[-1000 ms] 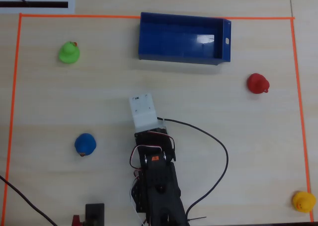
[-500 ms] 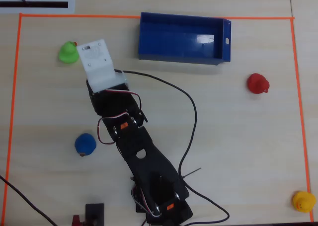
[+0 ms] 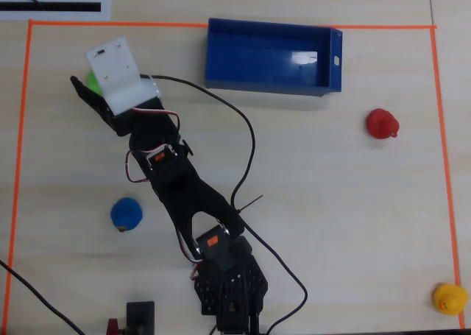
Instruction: Grasp green duck and put it into box.
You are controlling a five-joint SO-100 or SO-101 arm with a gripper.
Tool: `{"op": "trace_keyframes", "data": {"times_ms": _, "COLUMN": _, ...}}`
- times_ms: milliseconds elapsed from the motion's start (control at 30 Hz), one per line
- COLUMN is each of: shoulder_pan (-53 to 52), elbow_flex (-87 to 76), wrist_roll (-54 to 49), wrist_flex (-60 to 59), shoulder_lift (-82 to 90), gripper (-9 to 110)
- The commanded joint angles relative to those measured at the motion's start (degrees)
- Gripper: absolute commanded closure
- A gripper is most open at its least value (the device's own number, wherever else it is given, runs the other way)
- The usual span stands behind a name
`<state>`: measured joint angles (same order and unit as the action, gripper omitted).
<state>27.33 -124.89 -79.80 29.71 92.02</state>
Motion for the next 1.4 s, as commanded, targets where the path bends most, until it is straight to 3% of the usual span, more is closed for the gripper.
{"op": "trace_keyframes", "data": {"times_ms": 0, "shoulder_pan": 0.6, "elbow_flex": 6.7, "wrist_roll": -1.2, "wrist_flex": 5.2, "shoulder_lift": -6.7, "gripper": 72}}
{"op": "trace_keyframes", "data": {"times_ms": 333, "shoulder_pan": -0.9, "elbow_flex": 20.1, "wrist_roll": -1.7, "wrist_flex": 3.9, "shoulder_lift": -19.8, "gripper": 73}}
{"op": "trace_keyframes", "data": {"times_ms": 800, "shoulder_pan": -2.1, "elbow_flex": 27.9, "wrist_roll": 6.5, "wrist_flex": -17.3, "shoulder_lift": -24.3, "gripper": 65}}
{"op": "trace_keyframes", "data": {"times_ms": 1367, "shoulder_pan": -2.9, "elbow_flex": 35.0, "wrist_roll": 5.5, "wrist_flex": -14.9, "shoulder_lift": -35.7, "gripper": 65}}
